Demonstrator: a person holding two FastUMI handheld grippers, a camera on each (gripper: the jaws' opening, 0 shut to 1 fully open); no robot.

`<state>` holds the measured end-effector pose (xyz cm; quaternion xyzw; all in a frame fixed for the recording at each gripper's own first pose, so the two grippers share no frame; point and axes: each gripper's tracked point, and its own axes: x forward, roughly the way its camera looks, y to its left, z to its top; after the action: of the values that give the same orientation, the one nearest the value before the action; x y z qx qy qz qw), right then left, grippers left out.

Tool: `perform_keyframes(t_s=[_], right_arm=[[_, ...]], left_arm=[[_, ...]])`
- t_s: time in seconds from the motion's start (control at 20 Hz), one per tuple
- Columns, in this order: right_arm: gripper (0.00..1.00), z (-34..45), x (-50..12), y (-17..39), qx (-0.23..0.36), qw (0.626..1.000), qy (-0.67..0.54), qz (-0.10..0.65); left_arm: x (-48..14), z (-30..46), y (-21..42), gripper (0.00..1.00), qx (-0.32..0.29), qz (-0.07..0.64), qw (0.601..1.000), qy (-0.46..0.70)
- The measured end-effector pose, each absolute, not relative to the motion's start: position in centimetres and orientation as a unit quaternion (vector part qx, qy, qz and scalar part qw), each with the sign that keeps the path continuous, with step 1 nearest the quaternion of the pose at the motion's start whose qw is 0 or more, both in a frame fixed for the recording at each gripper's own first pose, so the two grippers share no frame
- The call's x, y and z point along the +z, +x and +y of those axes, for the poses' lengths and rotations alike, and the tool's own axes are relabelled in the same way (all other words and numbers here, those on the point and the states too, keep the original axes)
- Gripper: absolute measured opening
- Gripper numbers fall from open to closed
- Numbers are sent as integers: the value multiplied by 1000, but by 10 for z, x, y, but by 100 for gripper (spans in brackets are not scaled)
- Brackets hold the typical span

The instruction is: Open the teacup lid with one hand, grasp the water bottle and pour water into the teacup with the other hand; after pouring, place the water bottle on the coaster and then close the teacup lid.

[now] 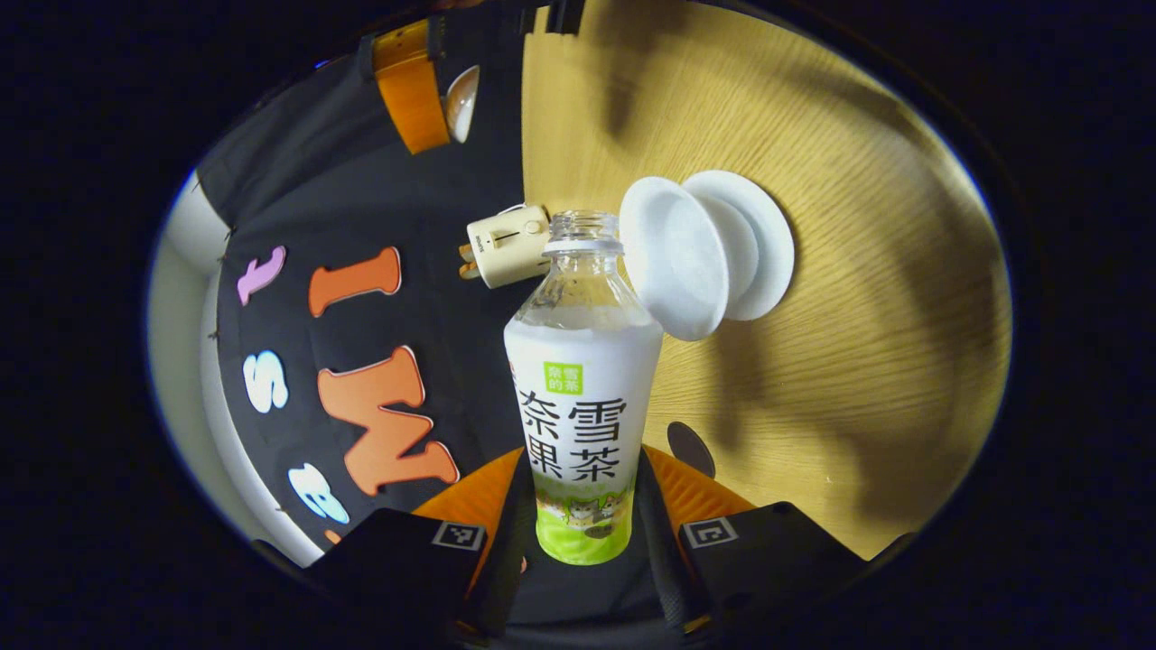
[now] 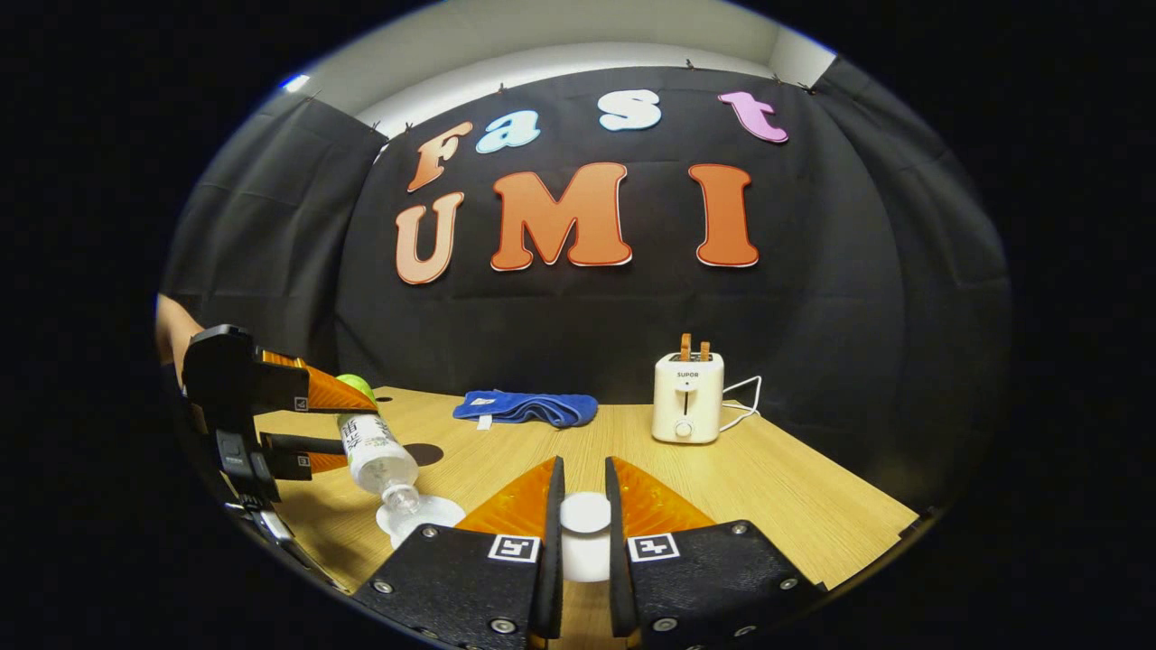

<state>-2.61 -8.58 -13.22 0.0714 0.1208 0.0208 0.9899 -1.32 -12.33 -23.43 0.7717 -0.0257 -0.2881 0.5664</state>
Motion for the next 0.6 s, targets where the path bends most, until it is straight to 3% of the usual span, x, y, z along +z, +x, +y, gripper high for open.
perform_keyframes(t_s=[0.15, 0.2, 0.35, 0.4, 0.5, 0.6], right_arm=[[21, -78, -129, -21, 27, 989, 78, 123], [21, -77, -130, -20, 25, 989, 76, 124], [21, -72, -121, -15, 27, 990, 67, 120], [21, -69, -118, -13, 29, 990, 67, 119], [21, -67, -114, -9, 25, 990, 69, 117], [21, -61, -111, -7, 27, 991, 67, 115]], left_arm=[[-222, -134, -10, 69, -275, -48, 631, 724], [-211, -139, -9, 60, -268, -60, 657, 702], [-171, -135, 1, 60, -233, -75, 752, 613], [-158, -131, 9, 65, -218, -72, 784, 577], [-143, -114, 23, 60, -196, -63, 842, 498], [-142, -104, 38, 64, -183, -30, 894, 409]])
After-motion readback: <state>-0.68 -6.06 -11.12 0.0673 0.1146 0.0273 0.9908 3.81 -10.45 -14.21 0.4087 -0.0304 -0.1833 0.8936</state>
